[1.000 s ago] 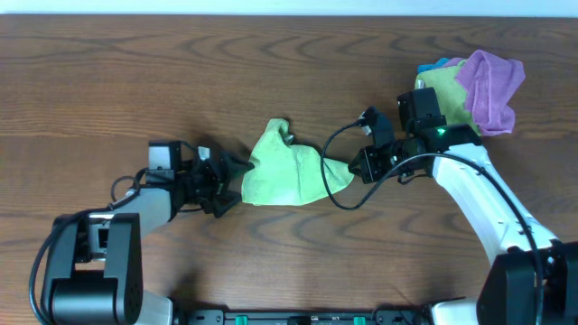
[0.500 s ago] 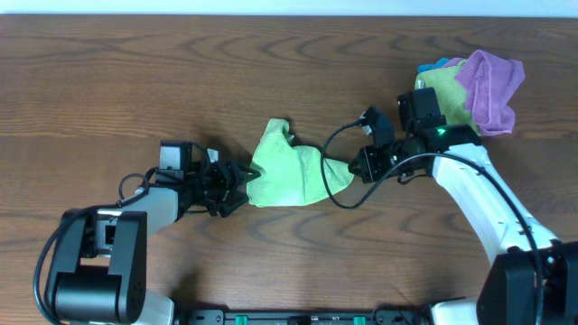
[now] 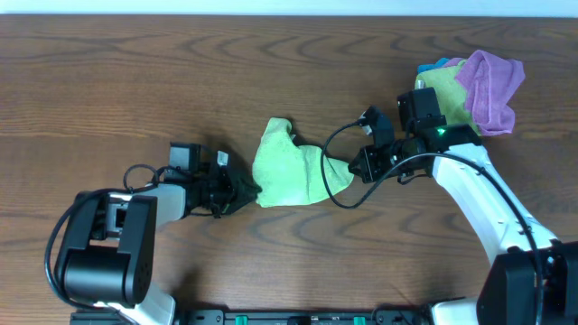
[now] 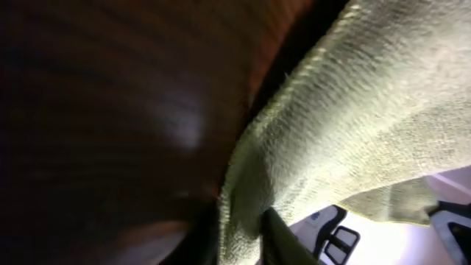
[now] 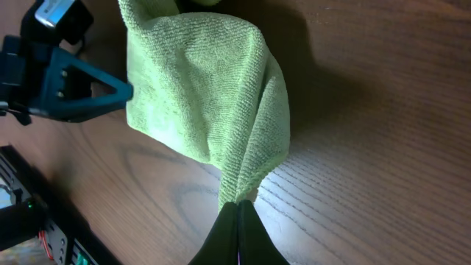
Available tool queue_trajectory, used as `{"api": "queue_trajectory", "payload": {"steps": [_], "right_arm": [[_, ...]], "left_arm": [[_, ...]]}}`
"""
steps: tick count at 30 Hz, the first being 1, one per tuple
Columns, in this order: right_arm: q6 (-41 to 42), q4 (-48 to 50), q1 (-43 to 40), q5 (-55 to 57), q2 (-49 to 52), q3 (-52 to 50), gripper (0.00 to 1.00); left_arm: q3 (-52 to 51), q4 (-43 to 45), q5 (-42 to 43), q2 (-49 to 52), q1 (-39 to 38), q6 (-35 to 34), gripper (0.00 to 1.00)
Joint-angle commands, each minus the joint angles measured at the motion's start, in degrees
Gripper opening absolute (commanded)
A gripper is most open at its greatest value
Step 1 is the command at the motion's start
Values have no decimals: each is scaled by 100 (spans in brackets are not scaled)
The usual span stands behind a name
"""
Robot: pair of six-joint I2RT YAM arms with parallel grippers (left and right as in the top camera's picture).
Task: Fold the cloth
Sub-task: 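Lift the towel with both grippers and stretch it apart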
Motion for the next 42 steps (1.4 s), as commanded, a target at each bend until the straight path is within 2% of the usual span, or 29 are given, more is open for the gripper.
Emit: {"api": "queue_trajectory", "payload": {"steps": [1, 2, 7, 12, 21, 28, 37, 42], "right_arm": [[85, -7, 31, -31, -37, -13, 1], [85, -7, 31, -31, -37, -13, 1], [85, -4, 31, -31, -37, -13, 1], [83, 52, 31, -31, -66, -13, 1], [372, 752, 24, 22, -586, 2, 1], [487, 1023, -50, 627, -973, 57, 1], [767, 1613, -323, 612, -1038, 129, 1], [1051, 2433, -431, 861, -951, 144, 1]], "left_arm": [[-166, -33, -599, 249, -87, 334, 10], [-166, -24, -608, 249, -105, 337, 6], [-162, 332, -470, 247, -120, 439, 6], [74, 1001, 42, 240, -105, 337, 6], [1751, 953, 466, 236, -105, 15, 6], [2802, 754, 463, 236, -50, 7, 6], [3552, 407, 507, 205, 249, 28, 6], [3818, 350, 339, 210, 461, 96, 6]]}}
